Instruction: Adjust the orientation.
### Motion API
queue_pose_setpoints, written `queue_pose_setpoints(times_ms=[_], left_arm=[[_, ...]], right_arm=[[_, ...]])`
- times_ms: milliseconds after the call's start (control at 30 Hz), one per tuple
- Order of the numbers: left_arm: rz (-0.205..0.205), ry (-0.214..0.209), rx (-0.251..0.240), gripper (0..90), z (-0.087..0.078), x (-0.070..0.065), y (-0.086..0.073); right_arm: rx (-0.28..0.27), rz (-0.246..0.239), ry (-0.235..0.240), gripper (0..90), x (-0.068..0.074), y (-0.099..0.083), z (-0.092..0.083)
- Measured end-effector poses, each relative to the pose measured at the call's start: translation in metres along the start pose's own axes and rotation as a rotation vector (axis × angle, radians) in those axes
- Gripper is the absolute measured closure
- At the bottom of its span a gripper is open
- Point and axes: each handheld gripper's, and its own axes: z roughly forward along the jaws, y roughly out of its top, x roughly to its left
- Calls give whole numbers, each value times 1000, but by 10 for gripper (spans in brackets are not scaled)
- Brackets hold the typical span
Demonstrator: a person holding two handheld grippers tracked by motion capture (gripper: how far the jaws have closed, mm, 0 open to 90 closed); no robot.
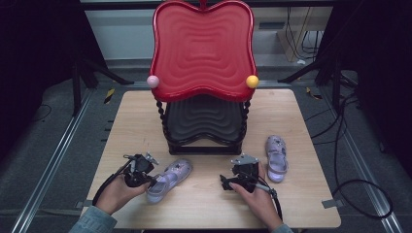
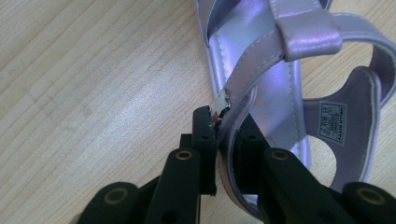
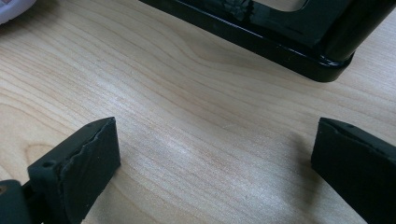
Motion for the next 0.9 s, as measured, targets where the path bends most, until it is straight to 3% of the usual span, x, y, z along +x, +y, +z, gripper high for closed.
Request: queue_pose_setpoints(times_ms=[200,400,633,700,900], left_arm=[[-7,59,-67,599,-19,-6,0],[15,83,-133,508,-43,-20,-3],[73,63,-133,513,-53,-45,0],[87,44,-106,529,-49,-51,3],[109,37,-54,560,-33,-60,10]], right_arm=[[0,0,-1,16,0,0,0],[0,0,-1,16,0,0,0],[0,1,0,15,0,0,0],[0,1,-1,14,0,0,0],[0,1,-1,15,0,0,0]])
